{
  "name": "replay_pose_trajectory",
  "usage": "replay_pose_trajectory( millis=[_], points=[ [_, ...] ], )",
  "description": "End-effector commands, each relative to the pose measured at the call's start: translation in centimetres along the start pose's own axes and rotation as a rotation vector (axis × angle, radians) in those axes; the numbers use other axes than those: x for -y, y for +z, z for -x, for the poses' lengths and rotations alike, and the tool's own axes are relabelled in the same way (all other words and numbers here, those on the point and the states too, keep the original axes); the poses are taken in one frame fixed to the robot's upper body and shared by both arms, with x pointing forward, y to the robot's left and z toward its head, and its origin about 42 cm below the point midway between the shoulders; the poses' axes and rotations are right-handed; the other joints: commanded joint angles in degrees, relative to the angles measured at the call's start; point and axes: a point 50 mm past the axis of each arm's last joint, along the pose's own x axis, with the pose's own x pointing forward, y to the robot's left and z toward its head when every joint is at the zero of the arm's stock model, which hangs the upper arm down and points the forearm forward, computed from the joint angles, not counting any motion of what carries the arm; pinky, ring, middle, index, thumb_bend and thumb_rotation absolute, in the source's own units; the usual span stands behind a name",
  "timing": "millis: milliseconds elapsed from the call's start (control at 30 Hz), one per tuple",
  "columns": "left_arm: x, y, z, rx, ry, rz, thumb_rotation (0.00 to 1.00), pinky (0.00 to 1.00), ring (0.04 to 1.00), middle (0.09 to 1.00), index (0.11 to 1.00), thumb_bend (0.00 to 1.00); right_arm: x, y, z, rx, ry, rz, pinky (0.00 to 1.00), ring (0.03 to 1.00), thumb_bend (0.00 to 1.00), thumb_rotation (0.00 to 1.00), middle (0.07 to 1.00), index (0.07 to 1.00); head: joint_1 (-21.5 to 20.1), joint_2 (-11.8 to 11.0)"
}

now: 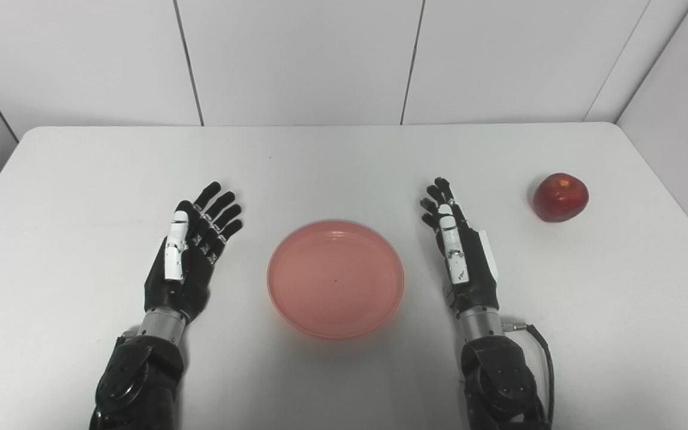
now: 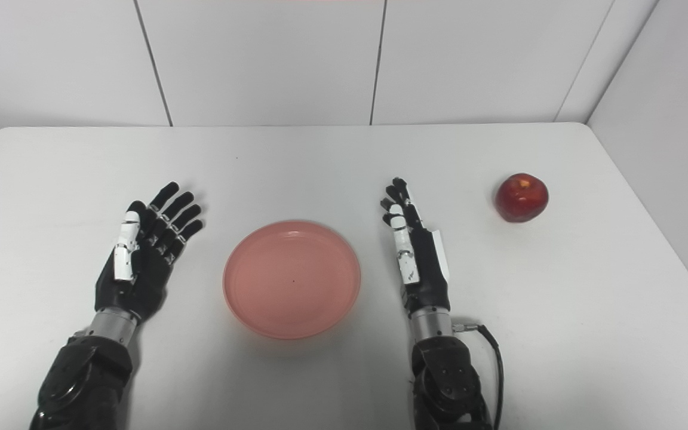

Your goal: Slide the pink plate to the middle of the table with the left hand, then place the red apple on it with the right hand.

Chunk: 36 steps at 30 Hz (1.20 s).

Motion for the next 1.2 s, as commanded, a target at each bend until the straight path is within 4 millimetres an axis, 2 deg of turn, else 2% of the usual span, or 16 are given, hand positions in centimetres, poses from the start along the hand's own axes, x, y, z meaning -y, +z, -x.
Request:
replay_pose_trajectory(
  millis=[0, 267, 500, 733, 833, 867, 1000, 1100, 1167],
  points=[
    [0.2, 0.6, -0.6, 0.025, -0.009, 0.003, 1.0, 0.88, 0.867, 0.864, 0.852, 0.43, 0.4, -0.3, 0.6, -0.019, 0.0, 0.039, 0.91, 0.906, 0.33, 0.95, 0.931, 0.94, -0.6, 0.1],
    [0.0, 0.3, -0.4, 0.023, 0.0, 0.015, 1.0, 0.89, 0.87, 0.865, 0.854, 0.42, 2.3, 2.5, 0.3, 0.046, -0.004, 0.259, 0.87, 0.897, 0.45, 1.0, 0.918, 0.933, -2.0, -0.2],
    [0.0, -0.2, -0.3, 0.022, 0.0, 0.02, 1.0, 0.89, 0.872, 0.866, 0.855, 0.42, 4.1, 5.1, -0.2, 0.094, -0.027, 0.449, 0.8, 0.878, 0.5, 0.95, 0.913, 0.921, -2.8, -0.9],
    [-0.3, -0.5, -0.3, 0.024, 0.005, 0.028, 1.0, 0.88, 0.87, 0.867, 0.858, 0.42, 5.6, 8.1, -0.9, 0.171, -0.041, 0.613, 0.82, 0.871, 0.56, 0.86, 0.906, 0.919, -3.8, -1.3],
    [-0.4, -0.8, -0.4, 0.025, 0.003, 0.031, 1.0, 0.89, 0.874, 0.87, 0.861, 0.42, 6.4, 9.5, -1.3, 0.201, -0.072, 0.643, 0.79, 0.853, 0.65, 0.73, 0.886, 0.903, -4.6, -1.9],
    [-0.4, -0.8, -0.4, 0.026, 0.003, 0.029, 1.0, 0.88, 0.873, 0.867, 0.858, 0.42, 6.6, 9.9, -1.5, 0.209, -0.08, 0.654, 0.79, 0.855, 0.7, 0.64, 0.877, 0.895, -4.6, -1.9],
    [-0.4, -0.9, -0.4, 0.025, 0.001, 0.031, 1.0, 0.89, 0.878, 0.872, 0.863, 0.41, 7.7, 11.4, -2.1, 0.25, -0.103, 0.722, 0.78, 0.848, 0.77, 0.47, 0.866, 0.884, -4.6, -2.1],
    [-0.6, -1.1, -0.4, 0.022, 0.004, 0.035, 1.0, 0.89, 0.878, 0.872, 0.862, 0.42, 8.4, 13.0, -2.7, 0.268, -0.135, 0.775, 0.76, 0.842, 0.82, 0.4, 0.861, 0.88, -5.4, -2.6],
    [-0.7, -1.1, -0.4, 0.02, 0.006, 0.039, 1.0, 0.89, 0.876, 0.871, 0.861, 0.42, 8.8, 13.7, -3.2, 0.27, -0.151, 0.802, 0.7, 0.823, 0.84, 0.37, 0.857, 0.88, -5.9, -2.8]
  ],
)
